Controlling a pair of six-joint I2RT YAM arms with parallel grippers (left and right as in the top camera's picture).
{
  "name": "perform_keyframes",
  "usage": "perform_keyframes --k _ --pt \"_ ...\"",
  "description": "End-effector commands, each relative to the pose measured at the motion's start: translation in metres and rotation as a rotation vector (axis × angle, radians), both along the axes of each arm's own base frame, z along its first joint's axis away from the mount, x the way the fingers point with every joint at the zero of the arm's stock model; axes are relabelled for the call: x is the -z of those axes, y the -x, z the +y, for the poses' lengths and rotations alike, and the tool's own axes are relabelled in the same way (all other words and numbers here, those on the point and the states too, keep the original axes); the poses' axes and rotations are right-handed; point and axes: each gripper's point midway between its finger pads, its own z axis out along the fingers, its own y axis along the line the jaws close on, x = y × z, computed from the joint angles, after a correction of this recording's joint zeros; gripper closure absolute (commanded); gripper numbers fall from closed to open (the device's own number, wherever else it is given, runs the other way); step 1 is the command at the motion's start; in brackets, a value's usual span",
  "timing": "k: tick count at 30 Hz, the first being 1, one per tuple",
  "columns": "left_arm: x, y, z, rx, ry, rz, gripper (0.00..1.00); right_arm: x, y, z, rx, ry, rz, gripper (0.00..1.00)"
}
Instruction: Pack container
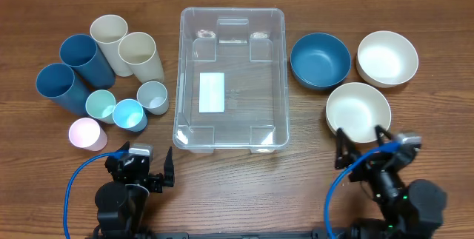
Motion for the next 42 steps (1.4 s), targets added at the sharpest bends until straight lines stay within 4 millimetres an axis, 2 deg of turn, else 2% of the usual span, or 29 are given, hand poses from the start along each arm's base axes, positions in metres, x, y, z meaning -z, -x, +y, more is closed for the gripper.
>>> perform_keyframes --k 1,3,9,13,16,18,23,26,27,30,37,42 --pt "-0.001 0.0 -0.002 0.009 0.004 -0.006 0.0 -0.029 -0.006 -0.033 0.188 0.03 0.069 0.0" --pt "-0.001 0.0 -0.002 0.009 0.004 -0.006 0.0 -0.035 -0.013 -0.041 0.227 0.041 0.163 0.0" --pt "-0.001 0.0 -0.002 0.009 0.004 -0.006 0.0 -0.052 -0.05 -0.049 0.224 0.054 0.413 0.0" --pt "-0.001 0.0 -0.002 0.009 0.004 -0.006 0.0 -0.05 -0.076 -0.066 0.237 -0.012 0.538 0.0" --pt "-0.001 0.0 -0.002 0.009 0.004 -0.006 0.0 -0.033 -0.089 -0.064 0.157 -0.14 0.609 0.0" --pt "-0.001 0.0 -0.002 0.009 0.004 -0.006 0.0 -0.013 -0.089 -0.076 0.185 -0.186 0.693 0.0" --pt "-0.001 0.0 -0.002 0.009 0.004 -0.006 0.0 0.031 -0.074 -0.105 0.302 -0.315 0.891 0.0" --pt "-0.001 0.0 -0.002 0.009 0.004 -0.006 0.0 0.048 -0.068 -0.122 0.356 -0.364 0.949 0.0" --pt "-0.001 0.0 -0.002 0.009 0.004 -0.006 0.0 0.057 -0.065 -0.128 0.38 -0.376 0.974 0.06" --pt "-0.001 0.0 -0.002 0.009 0.004 -0.006 0.0 0.083 -0.056 -0.139 0.462 -0.381 1.047 0.09" --pt "-0.001 0.0 -0.002 0.009 0.004 -0.006 0.0 0.139 -0.049 -0.133 0.453 -0.409 1.128 0.24" --pt "-0.001 0.0 -0.002 0.009 0.004 -0.006 0.0 0.165 -0.047 -0.13 0.46 -0.432 1.129 0.36"
